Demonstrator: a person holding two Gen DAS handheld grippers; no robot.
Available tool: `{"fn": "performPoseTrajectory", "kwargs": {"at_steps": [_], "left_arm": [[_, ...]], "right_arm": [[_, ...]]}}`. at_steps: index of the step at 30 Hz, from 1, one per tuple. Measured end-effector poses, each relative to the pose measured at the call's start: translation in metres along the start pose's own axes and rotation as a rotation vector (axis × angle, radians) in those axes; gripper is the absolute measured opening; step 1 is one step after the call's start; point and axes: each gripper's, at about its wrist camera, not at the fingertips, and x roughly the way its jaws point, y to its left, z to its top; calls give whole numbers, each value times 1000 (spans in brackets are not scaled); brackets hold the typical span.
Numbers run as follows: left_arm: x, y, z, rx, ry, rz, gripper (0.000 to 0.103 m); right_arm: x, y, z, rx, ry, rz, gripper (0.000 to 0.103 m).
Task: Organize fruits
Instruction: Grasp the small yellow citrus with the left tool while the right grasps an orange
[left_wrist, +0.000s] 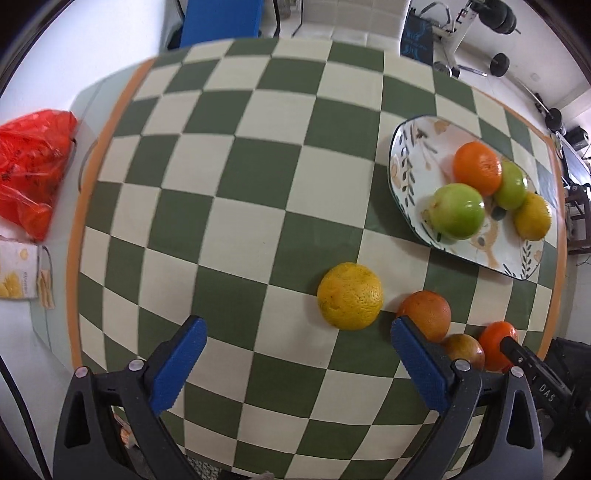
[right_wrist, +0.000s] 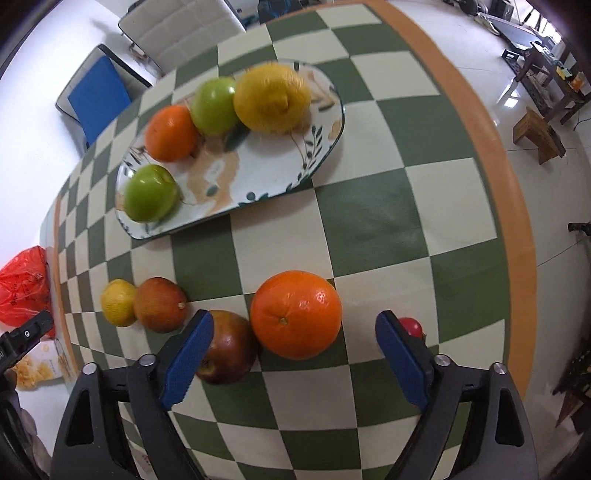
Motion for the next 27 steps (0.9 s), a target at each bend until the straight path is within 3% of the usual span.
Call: {"fn": "performPoseTrajectory", "kwargs": {"at_steps": [7, 12, 14, 16, 21, 24, 27], "left_arm": [[54, -21, 17, 28, 142, -49, 102], [72, -28, 21, 39, 159, -78, 101], [75, -29, 21, 43, 155, -91, 90], [80, -30, 21, 47, 163, -98, 54], [80, -27, 11, 60, 154, -87, 54], [76, -26, -7, 77, 149, -72, 54], [74, -22, -31, 84, 157, -75, 54]], "right_arm": [[37, 8, 6, -30, 67, -18, 81], [52, 10, 6, -39, 99, -34, 80], [56, 9, 6, -37, 106, -34, 80], [60, 7, 6, -33, 112, -30, 80], [68, 5, 8, -25, 122, -17, 78], [66, 4, 9, -49, 112, -2, 68], [66, 9, 8, -83, 135, -25, 68]]}}
